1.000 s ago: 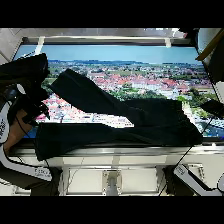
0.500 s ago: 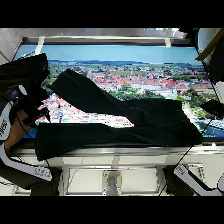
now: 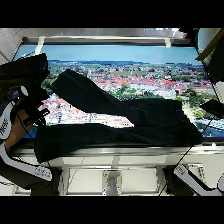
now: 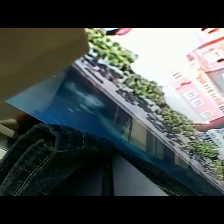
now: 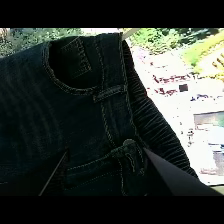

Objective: Fold the clothes and pants, and hang the long-sleeved shirts on hangers.

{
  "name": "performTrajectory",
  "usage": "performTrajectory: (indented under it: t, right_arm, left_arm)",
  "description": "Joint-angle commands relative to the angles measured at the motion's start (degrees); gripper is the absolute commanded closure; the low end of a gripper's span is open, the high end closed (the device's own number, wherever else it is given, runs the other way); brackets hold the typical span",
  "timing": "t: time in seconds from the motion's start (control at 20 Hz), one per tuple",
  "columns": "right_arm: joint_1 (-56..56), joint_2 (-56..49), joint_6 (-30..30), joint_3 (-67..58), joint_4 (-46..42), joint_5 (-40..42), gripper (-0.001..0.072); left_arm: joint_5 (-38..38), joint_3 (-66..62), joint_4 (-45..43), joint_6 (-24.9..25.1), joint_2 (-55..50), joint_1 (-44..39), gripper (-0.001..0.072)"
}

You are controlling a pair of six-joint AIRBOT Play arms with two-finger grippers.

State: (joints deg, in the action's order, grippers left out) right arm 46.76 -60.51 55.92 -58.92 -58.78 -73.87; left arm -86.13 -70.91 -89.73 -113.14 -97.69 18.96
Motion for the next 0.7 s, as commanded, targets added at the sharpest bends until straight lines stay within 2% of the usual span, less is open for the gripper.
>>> performTrajectory:
  t: [0.0, 0.15, 0.4, 0.5, 0.65]
  right_arm:
    - [-0.1, 0.0, 0.0, 0.0, 0.0, 0.0, 0.0224]
    - [-0.1, 0.0, 0.0, 0.0, 0.0, 0.1, 0.0225]
    - [0.0, 0.0, 0.0, -1.9, -0.2, 4.7, 0.0226]
    - [0.0, 0.0, 0.2, -3.1, -3.4, 4.9, 0.0226]
    - [0.0, -0.8, 1.7, -3.1, -7.6, 4.0, 0.0226]
  left_arm:
    - [1.1, 0.0, -0.7, 1.2, -0.3, 0.0, 0.0692]
    - [3.0, -0.2, -0.7, 2.6, 0.8, -0.1, 0.0692]
    - [20.2, -7.6, 2.0, 3.0, 10.9, -2.0, 0.0692]
    - [25.6, -12.9, 8.0, 7.2, 14.8, -1.9, 0.0693]
    - [26.3, -16.6, 11.6, 12.5, 21.5, -2.3, 0.0692]
